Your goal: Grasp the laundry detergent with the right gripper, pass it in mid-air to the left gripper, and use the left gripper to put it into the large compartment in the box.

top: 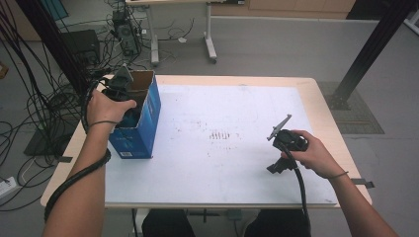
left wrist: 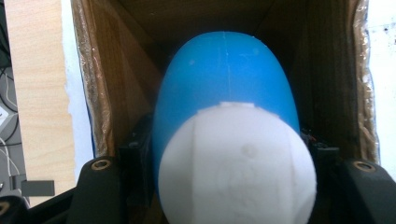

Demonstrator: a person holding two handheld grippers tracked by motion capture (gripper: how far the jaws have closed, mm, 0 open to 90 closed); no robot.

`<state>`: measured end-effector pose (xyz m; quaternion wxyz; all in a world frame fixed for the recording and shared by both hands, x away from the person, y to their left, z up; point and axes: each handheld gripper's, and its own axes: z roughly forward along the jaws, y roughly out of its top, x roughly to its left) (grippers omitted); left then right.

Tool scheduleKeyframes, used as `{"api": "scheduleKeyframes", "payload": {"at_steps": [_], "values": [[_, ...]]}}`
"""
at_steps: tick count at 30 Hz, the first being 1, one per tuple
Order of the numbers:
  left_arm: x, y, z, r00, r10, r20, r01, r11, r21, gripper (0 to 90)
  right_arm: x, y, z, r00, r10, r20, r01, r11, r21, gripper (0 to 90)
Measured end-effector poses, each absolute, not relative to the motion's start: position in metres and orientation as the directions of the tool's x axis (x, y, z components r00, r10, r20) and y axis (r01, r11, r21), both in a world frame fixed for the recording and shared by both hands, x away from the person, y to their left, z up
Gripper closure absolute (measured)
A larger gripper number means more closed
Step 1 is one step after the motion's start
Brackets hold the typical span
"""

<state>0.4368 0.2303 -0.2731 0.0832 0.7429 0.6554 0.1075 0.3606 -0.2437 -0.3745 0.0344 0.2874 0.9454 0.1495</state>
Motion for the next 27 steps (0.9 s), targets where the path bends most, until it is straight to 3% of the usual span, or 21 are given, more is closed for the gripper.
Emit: {"api": "scheduleKeyframes", "payload": {"at_steps": [27], "values": [[0.437,0.2296,-0.2693,0.11,0.993,0.046,0.959,-0.118,0.257,33.1,0.3621,-0.2424,-0.3718,-0.834,0.551,0.014,0.528,0.793,0.303,6.7]]}}
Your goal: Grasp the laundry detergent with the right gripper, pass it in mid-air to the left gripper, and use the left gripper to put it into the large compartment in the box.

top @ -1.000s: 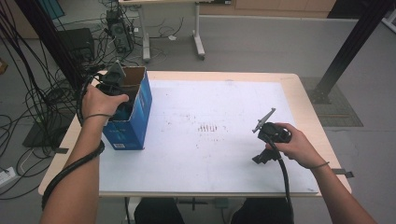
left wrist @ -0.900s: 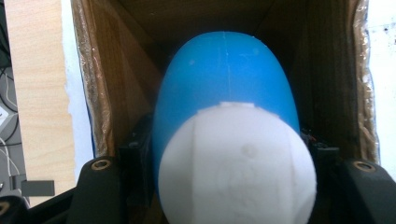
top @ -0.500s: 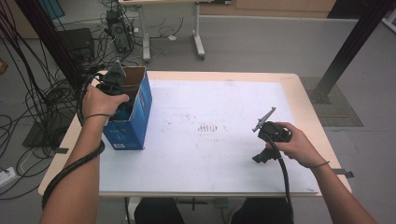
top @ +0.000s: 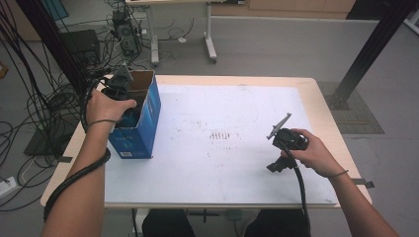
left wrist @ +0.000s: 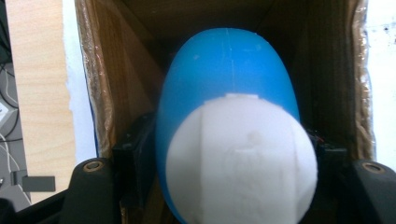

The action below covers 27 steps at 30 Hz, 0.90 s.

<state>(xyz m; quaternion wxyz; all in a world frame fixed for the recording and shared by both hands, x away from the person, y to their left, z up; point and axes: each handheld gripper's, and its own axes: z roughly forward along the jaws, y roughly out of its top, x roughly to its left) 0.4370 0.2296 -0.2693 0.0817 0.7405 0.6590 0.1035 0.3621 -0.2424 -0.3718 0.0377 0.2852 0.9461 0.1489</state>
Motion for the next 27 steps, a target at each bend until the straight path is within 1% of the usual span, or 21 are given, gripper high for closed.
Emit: {"api": "scheduleKeyframes", "payload": {"at_steps": [14,27], "values": [[0.429,0.228,-0.242,0.113,0.992,0.047,0.952,-0.122,0.282,30.4,0.363,-0.239,-0.371,-0.839,0.544,0.007,0.52,0.798,0.304,6.9],[0.424,0.22,-0.21,0.138,0.989,0.06,0.943,-0.15,0.297,27.0,0.363,-0.237,-0.369,-0.841,0.541,0.005,0.516,0.801,0.303,6.9]]}}
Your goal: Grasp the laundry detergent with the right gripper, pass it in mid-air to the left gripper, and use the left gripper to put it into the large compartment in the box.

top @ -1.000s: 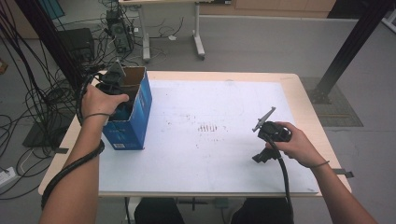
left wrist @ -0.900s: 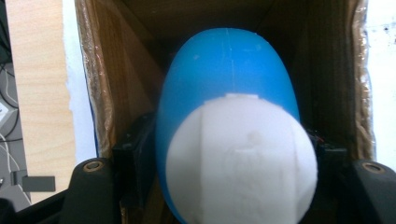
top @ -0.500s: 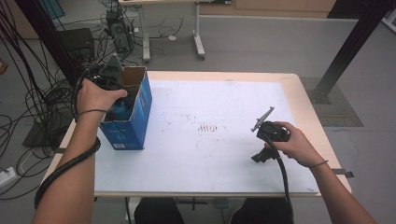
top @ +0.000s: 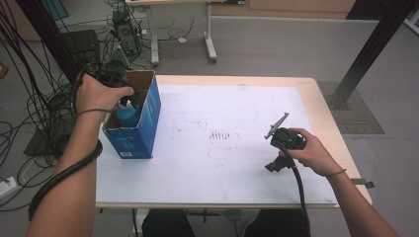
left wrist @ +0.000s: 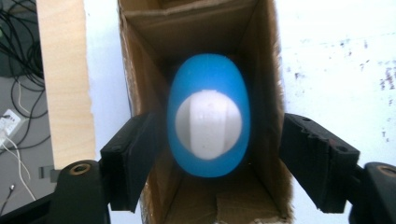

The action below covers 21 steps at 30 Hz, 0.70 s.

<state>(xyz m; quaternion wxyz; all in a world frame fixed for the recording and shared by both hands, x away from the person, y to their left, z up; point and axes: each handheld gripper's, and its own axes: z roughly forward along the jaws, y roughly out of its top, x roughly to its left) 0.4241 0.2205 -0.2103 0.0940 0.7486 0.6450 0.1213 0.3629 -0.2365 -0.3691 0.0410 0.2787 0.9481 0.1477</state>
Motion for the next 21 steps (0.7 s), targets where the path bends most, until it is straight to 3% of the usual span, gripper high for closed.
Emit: {"api": "scheduleKeyframes", "payload": {"at_steps": [21], "values": [[0.397,0.183,-0.16,0.223,0.974,0.03,0.917,-0.22,0.333,8.3,0.364,-0.238,-0.362,-0.842,0.54,-0.002,0.513,0.801,0.309,6.5]]}}
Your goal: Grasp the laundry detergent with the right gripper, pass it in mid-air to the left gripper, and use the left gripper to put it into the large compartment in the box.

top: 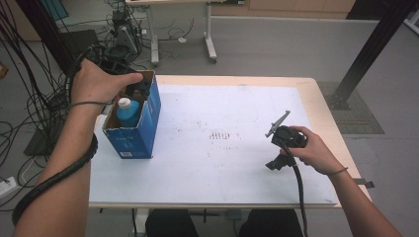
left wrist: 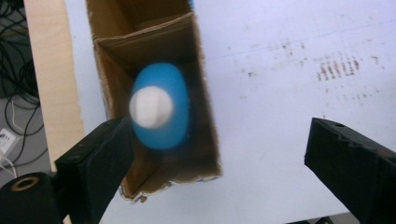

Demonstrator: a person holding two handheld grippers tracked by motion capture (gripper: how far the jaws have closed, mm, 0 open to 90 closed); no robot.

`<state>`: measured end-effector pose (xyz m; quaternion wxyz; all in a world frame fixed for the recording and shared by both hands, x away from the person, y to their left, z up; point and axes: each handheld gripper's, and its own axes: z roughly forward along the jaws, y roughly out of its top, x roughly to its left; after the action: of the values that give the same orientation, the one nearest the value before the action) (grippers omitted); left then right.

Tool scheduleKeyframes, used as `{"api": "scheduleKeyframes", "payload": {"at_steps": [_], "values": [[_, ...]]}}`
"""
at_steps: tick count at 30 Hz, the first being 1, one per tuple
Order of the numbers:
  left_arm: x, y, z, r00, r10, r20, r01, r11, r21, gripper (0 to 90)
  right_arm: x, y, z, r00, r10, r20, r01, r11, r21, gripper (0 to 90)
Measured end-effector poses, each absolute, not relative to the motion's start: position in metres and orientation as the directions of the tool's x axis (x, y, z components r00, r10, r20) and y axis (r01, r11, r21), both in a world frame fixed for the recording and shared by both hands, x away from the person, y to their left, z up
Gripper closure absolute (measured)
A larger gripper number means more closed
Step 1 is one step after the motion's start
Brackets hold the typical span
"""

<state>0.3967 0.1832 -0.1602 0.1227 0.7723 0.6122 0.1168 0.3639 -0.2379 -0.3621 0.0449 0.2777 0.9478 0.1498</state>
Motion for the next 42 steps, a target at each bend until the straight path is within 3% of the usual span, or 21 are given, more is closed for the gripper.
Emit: {"api": "scheduleKeyframes", "payload": {"at_steps": [12,19,42], "values": [[0.381,0.147,-0.152,0.314,0.948,0.041,0.899,-0.311,0.309,4.3,0.362,-0.239,-0.361,-0.839,0.545,-0.002,0.518,0.798,0.308,6.5],[0.374,0.131,-0.158,0.373,0.928,-0.002,0.887,-0.355,0.296,4.3,0.361,-0.24,-0.361,-0.837,0.547,0.001,0.521,0.796,0.308,6.5],[0.351,0.095,-0.215,0.456,0.887,-0.072,0.872,-0.43,0.233,4.8,0.359,-0.241,-0.366,-0.837,0.548,0.009,0.523,0.794,0.309,6.5]]}}
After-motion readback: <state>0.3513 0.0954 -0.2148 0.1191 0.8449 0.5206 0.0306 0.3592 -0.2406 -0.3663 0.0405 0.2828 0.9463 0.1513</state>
